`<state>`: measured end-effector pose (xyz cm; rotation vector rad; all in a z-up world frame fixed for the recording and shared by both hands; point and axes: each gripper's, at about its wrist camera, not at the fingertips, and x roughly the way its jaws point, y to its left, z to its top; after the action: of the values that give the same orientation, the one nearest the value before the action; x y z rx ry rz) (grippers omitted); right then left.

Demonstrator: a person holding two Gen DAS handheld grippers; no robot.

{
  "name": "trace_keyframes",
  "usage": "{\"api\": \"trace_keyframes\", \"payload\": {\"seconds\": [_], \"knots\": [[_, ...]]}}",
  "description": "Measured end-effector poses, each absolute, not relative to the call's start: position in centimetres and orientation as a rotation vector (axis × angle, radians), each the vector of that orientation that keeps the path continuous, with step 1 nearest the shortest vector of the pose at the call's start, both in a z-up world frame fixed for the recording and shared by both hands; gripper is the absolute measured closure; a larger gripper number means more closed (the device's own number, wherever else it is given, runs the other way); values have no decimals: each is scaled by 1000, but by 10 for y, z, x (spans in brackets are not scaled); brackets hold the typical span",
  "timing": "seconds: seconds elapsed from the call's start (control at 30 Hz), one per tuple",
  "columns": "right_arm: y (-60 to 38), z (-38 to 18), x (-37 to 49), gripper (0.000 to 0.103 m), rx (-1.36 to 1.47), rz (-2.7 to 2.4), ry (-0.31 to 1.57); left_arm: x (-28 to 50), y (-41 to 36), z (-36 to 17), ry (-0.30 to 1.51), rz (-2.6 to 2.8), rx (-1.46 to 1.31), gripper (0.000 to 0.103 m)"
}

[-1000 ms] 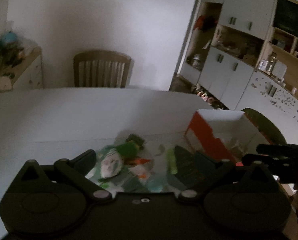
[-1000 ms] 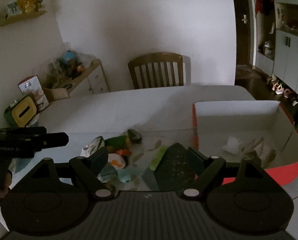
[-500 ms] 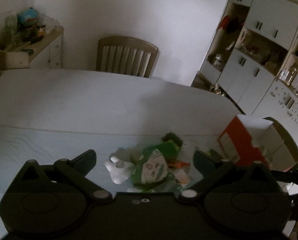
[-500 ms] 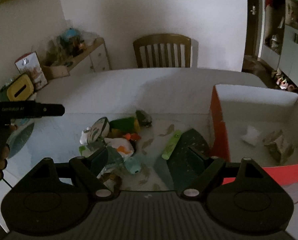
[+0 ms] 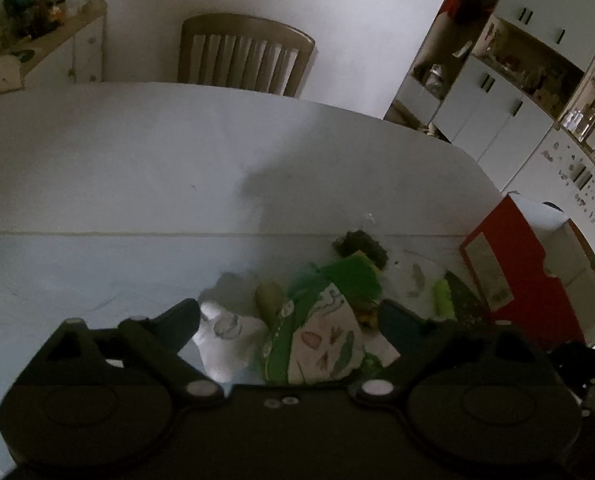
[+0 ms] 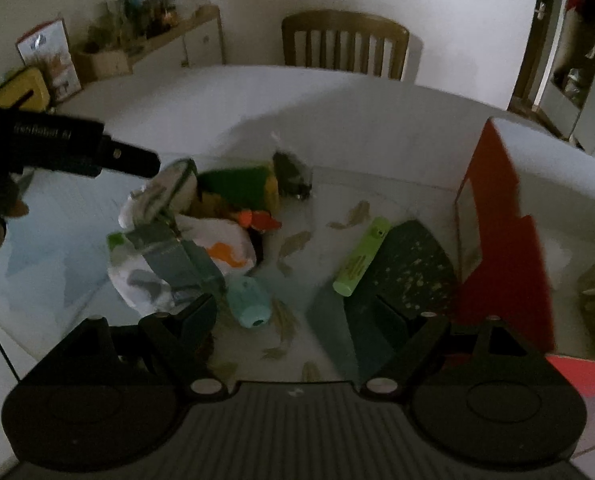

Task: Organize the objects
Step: 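Grasp the green cartoon bag with the left gripper while the right grasps the blue toy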

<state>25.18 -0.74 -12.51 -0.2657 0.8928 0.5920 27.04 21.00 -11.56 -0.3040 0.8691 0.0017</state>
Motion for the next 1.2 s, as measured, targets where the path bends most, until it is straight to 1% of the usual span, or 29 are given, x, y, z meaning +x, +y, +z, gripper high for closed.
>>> {"api": "trace_keyframes", "payload": {"seconds": [0.07,0.13,0.27,0.33,0.47,0.53,0.67,0.73,0.87,0.93,1.1,1.2], "knots": [[-5,-131,257,26,-278,587,902,276,208,-119,881,-9,-297,14],[-2,-135,261,34,-280,590,910,279,207,-123,892,-23,-295,16],[3,-142,264,39,-284,622,925,284,205,-129,917,-40,-288,19],[8,-145,264,44,-295,636,929,285,205,-132,931,-42,-289,20],[13,-148,266,47,-286,650,932,287,206,-135,940,-55,-319,28],[16,-149,267,48,-284,660,929,287,207,-136,939,-59,-325,30],[25,-153,266,50,-302,686,937,288,207,-136,946,-68,-354,40],[28,-155,267,55,-304,693,945,289,208,-137,947,-71,-366,42],[30,-157,270,59,-282,694,960,292,210,-139,958,-76,-412,48],[28,-158,273,64,-251,694,981,292,212,-141,968,-71,-449,48],[26,-161,275,68,-224,679,997,292,210,-140,965,-70,-442,53],[25,-160,275,69,-216,670,999,291,208,-138,958,-69,-437,55]]}}
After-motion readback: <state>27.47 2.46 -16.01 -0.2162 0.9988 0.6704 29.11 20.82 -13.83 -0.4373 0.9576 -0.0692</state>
